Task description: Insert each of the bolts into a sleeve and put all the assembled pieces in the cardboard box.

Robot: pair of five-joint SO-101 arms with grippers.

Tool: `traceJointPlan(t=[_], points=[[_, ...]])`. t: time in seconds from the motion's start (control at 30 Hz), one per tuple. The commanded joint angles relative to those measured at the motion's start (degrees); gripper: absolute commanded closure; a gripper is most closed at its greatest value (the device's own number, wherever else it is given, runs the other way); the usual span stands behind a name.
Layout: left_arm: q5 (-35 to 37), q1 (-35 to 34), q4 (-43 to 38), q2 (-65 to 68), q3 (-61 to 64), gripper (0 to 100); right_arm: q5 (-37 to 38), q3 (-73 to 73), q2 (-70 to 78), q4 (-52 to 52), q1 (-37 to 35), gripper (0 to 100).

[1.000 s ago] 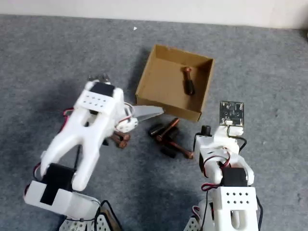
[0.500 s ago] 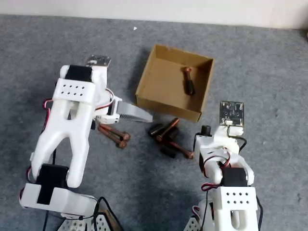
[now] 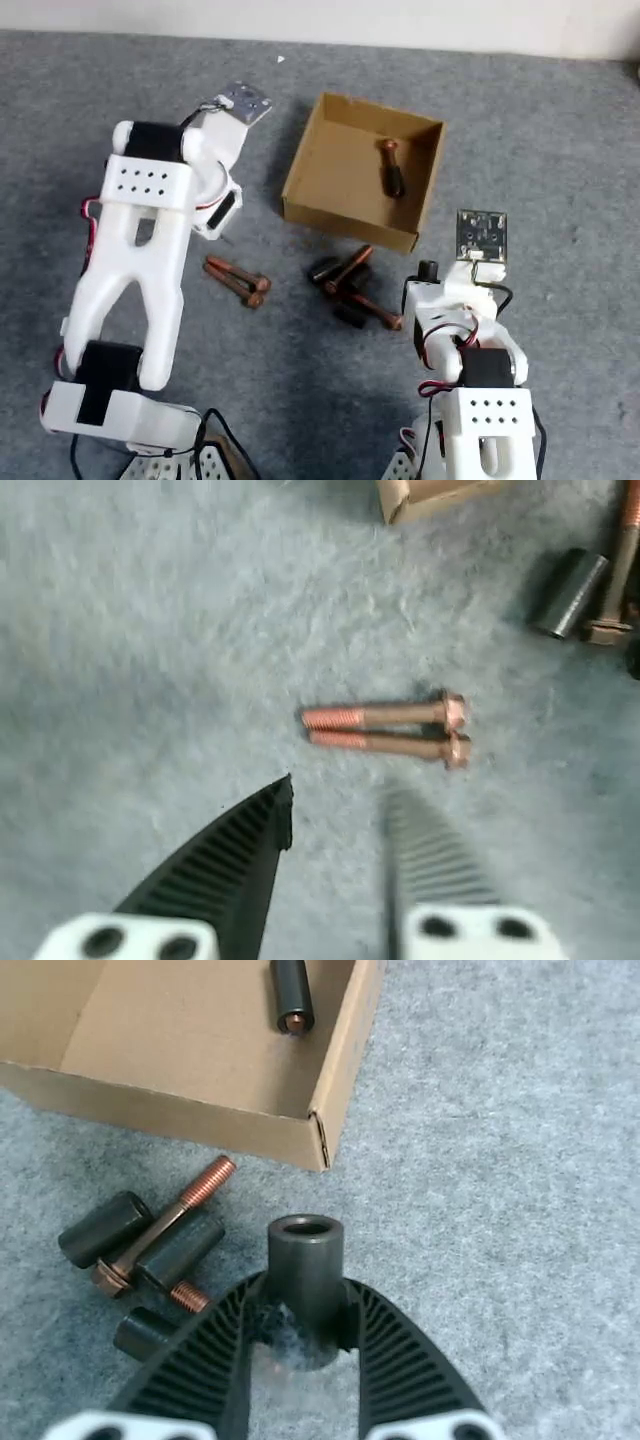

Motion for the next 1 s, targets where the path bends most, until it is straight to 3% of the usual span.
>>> traceJointPlan(t=[0.0, 0.07, 0.13, 0.33, 0.5, 0.67, 0.97], points=[[-16.0, -0.66, -9.41, -1.89, 8.13, 99, 0.0, -0.4, -1.1, -1.63, 0.92, 99.4], [-24.88, -0.31, -12.48, -1.89, 12.53, 99, 0.0, -0.4, -1.1, -1.63, 0.92, 99.4], [-28.66, -0.22, -14.95, -1.89, 15.08, 98, 0.0, -0.4, -1.1, -1.63, 0.92, 99.4], [-35.78, -0.31, -15.82, -1.89, 17.54, 78, 0.0, -0.4, -1.1, -1.63, 0.92, 99.4], [-43.43, 1.36, -15.91, -1.89, 20.0, 79, 0.0, -0.31, -1.1, -1.63, 0.92, 99.4], [-44.04, 4.62, -17.93, 0.13, 20.88, 79, 0.0, -0.31, -1.1, -1.63, 0.92, 99.4], [-43.87, 7.08, -18.81, 15.52, 12.97, 79, 0.0, -0.22, -1.1, -1.63, 0.92, 99.4]])
